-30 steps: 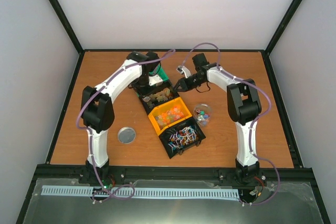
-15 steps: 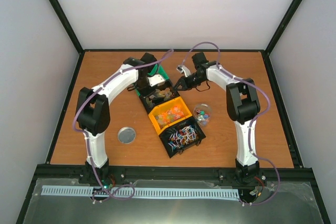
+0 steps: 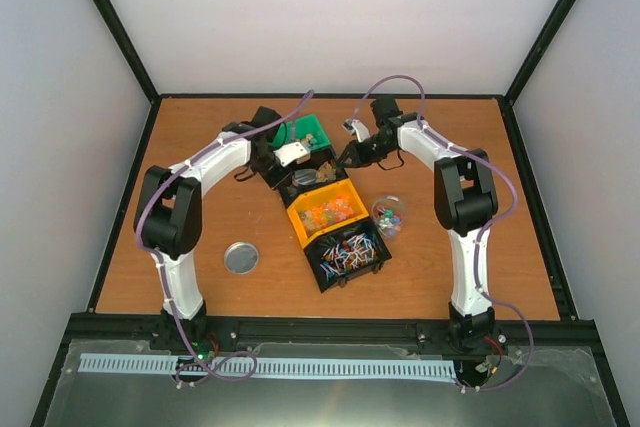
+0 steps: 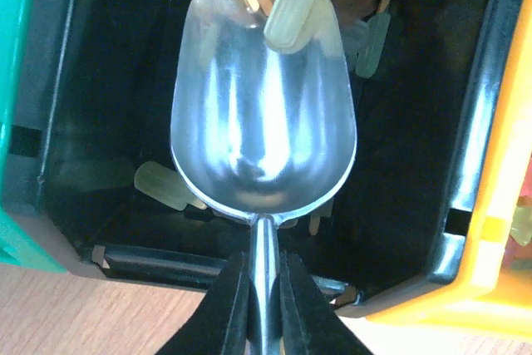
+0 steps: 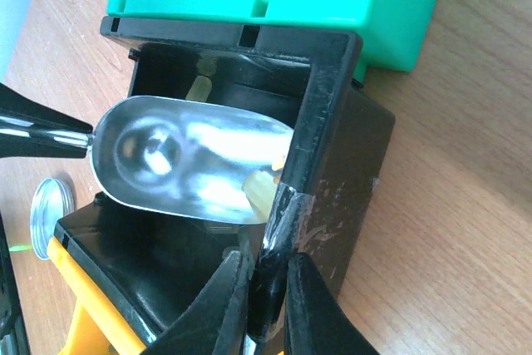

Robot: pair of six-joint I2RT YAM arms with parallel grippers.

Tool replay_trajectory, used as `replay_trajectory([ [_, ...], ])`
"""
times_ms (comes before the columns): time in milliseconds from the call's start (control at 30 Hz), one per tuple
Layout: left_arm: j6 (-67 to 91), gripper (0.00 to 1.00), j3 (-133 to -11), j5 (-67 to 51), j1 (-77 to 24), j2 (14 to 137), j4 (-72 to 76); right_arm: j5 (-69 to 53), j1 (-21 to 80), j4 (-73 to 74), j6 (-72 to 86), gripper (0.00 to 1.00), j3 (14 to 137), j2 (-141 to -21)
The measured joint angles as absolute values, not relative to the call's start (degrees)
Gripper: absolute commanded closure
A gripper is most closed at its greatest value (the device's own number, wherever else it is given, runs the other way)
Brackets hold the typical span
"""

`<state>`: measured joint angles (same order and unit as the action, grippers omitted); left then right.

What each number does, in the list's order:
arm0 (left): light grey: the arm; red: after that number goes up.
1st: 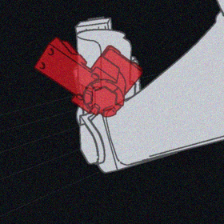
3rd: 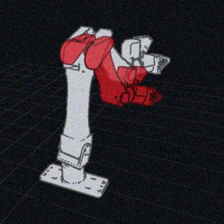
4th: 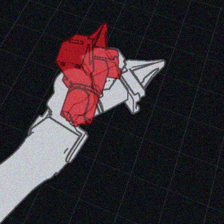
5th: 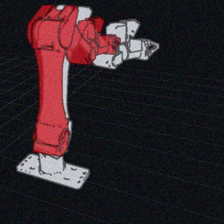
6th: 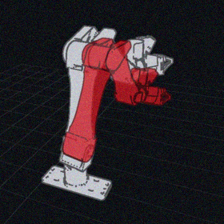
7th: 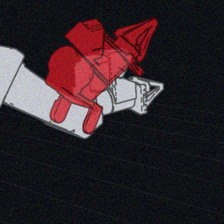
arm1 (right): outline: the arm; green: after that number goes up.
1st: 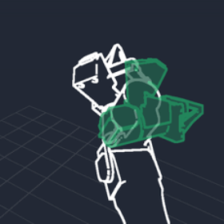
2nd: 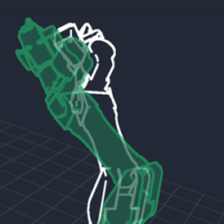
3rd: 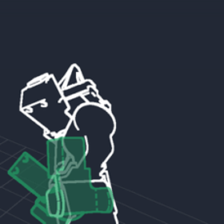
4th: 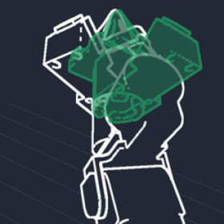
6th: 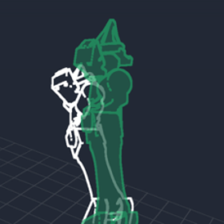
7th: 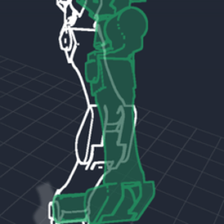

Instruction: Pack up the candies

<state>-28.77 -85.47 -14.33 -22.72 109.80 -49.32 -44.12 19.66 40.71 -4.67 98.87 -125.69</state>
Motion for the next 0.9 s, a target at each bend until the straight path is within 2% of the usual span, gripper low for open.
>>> replay_trajectory([
  [233, -32.32, 0.99, -78.81, -20.23, -20.01, 107.98, -41.5, -43.33, 19.46, 40.77, -4.64, 0.97, 99.18, -125.73],
  [500, -34.74, 0.99, -79.18, -21.34, -19.18, 108.49, -41.25, -43.29, 19.46, 40.8, -4.64, 0.97, 99.18, -125.73],
  [700, -33.63, 0.99, -94.26, -20.01, -19.16, 116.2, -54.37, -42.3, 19.38, 39.59, -4.69, 0.97, 99.2, -125.73],
  [767, -33.61, 0.99, -95.44, -19.9, -19.55, 116.64, -55.83, -42.19, 19.35, 39.42, -4.69, 0.97, 99.2, -125.73],
  [900, -36.18, 0.99, -86.87, -19.55, -22.68, 111.7, -49.78, -42.87, 19.75, 39.42, -4.97, 0.97, 99.15, -125.75],
])
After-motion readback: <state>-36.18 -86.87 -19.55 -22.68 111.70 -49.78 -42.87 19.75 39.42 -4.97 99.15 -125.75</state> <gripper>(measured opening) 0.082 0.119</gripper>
